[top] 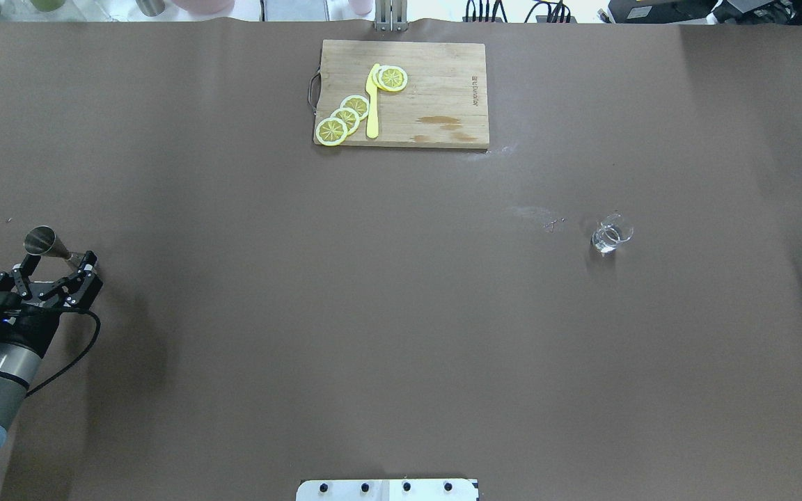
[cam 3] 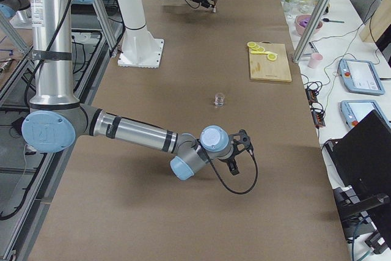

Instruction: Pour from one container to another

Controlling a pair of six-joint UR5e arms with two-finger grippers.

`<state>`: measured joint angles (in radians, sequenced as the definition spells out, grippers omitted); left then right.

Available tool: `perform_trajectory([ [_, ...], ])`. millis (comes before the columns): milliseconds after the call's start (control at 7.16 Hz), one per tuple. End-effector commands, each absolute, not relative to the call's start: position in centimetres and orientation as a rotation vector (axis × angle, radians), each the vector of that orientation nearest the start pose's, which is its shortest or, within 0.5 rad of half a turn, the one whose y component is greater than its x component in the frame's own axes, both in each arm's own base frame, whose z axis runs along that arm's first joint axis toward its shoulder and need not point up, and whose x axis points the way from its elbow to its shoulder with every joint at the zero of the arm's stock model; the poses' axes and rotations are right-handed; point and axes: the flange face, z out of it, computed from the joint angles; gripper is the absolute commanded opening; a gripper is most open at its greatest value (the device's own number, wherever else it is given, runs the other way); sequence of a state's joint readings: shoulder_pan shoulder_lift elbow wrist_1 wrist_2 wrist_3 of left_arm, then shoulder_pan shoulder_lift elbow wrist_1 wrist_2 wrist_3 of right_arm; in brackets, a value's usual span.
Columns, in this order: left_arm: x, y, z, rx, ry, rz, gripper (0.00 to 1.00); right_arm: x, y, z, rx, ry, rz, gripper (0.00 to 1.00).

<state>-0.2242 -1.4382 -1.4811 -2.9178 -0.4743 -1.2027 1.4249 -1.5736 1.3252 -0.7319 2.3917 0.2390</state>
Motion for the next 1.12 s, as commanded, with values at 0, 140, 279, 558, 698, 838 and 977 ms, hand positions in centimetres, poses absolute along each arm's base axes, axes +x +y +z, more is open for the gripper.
perform_trajectory([
  [0,34.6,-30.8,59.0,1.218,0.686,-0.501,0.97,-0.1,-51.5,69.7,0.23,-0.851,-0.053,1.0],
  [140,34.4,-30.8,58.9,1.219,0.688,-0.504,0.97,-0.1,-51.2,70.7,0.152,-0.84,-0.021,1.0],
  [279,34.2,-30.8,58.7,1.219,0.69,-0.507,0.97,-1.1,-51.8,71.3,0.062,-0.787,0.0,1.0],
  [558,32.3,-30.4,58.1,1.212,0.694,-0.49,0.97,-2.5,-52.9,70.5,-0.048,-0.691,0.012,1.0],
  [698,31.1,-30.4,57.8,1.216,0.691,-0.492,0.97,-2.2,-54.6,68.1,-0.068,-0.684,0.021,1.0],
  [838,30.4,-30.3,57.3,1.216,0.695,-0.495,0.97,-2.1,-54.7,67.3,-0.078,-0.686,-0.049,1.0],
  [977,29.8,-30.7,56.9,1.223,0.693,-0.512,0.97,-0.9,-55.3,66.6,-0.058,-0.688,-0.097,1.0],
])
